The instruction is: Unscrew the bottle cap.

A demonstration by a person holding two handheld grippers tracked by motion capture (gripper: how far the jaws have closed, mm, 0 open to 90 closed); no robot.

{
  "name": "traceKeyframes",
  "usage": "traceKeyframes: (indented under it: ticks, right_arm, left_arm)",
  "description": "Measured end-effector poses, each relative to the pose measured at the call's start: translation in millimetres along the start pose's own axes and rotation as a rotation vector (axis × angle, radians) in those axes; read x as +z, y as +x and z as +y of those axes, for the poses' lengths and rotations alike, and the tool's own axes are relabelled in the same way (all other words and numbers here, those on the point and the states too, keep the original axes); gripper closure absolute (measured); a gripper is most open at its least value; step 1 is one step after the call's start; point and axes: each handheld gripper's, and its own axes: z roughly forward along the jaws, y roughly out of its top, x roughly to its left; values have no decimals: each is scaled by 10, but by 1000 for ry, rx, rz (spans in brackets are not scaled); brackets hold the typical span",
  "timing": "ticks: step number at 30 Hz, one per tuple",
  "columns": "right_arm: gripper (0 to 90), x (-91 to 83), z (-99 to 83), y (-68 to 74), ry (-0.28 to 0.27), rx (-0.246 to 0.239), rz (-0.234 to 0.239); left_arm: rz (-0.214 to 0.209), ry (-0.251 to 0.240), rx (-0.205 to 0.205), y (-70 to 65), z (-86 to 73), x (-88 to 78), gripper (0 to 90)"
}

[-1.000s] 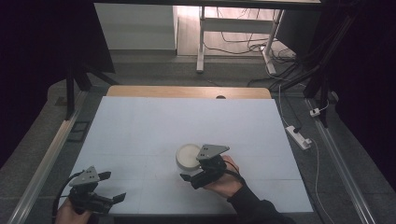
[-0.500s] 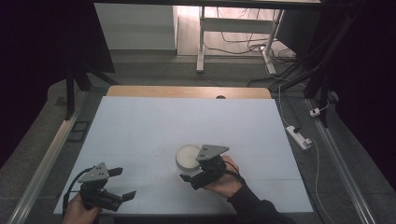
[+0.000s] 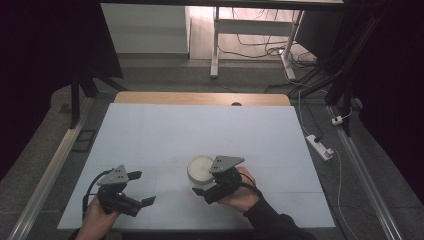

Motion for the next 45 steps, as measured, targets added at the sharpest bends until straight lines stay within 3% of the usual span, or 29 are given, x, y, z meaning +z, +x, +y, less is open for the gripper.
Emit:
traceKeyframes:
  ticks: [7, 20, 28, 32, 34, 41, 45]
  right_arm:
    - [66, -1, -2, -1, -1, -4, 1]
    - [67, 4, -7, -8, -7, 4, 18]
    - [67, 3, -4, 3, -5, -10, 23]
    - [67, 0, 0, 6, -4, -13, 29]
    - [67, -1, 0, 7, -5, -14, 31]
    - [67, 9, -6, 8, 2, -30, 44]
    - [67, 8, -5, 11, -2, -33, 52]
  left_arm:
    - [-31, 11, 75, -23, 196, 123, 0]
    - [-95, -8, 151, -14, 551, 307, 0]
    - [-160, -7, 202, -24, 777, 434, 0]
    - [-216, 11, 255, -65, 914, 545, 0]
    - [-227, 14, 262, -72, 939, 573, 0]
    - [-293, 51, 346, -125, 1103, 747, 0]
    - [-333, 47, 366, -129, 1159, 800, 2]
